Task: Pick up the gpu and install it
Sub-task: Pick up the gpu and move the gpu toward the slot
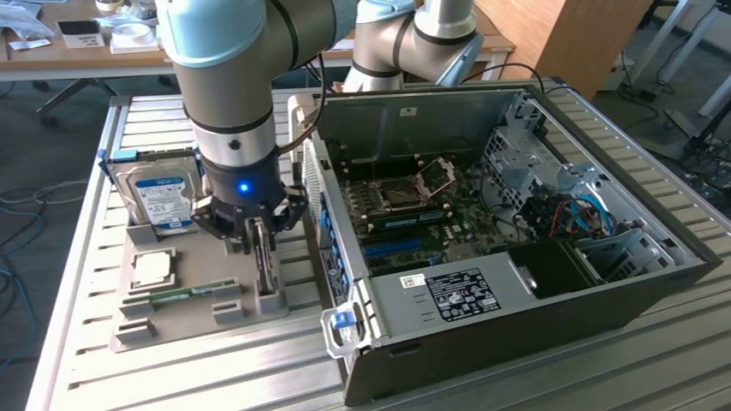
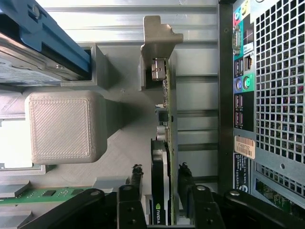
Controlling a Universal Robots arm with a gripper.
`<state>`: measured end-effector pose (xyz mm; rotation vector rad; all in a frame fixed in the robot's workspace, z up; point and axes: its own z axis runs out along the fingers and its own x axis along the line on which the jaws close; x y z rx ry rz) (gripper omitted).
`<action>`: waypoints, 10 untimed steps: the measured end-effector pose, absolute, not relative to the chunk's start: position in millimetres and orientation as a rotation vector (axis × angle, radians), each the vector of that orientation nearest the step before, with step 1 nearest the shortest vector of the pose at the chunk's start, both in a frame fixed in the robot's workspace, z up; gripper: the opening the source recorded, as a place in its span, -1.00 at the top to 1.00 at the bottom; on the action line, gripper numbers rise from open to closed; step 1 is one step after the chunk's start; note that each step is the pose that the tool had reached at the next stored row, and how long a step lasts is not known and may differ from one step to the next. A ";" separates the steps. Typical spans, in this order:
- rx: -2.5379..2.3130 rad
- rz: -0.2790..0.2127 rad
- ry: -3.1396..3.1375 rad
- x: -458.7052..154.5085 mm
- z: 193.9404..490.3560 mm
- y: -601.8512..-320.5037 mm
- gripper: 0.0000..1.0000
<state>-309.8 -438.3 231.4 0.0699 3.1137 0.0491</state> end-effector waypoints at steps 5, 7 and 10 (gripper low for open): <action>0.070 0.049 3.114 -309.8 231.4 -438.3 0.47; 0.070 0.049 3.114 -309.8 231.4 -438.3 0.47; 0.070 0.049 3.114 -309.8 231.4 -438.3 0.47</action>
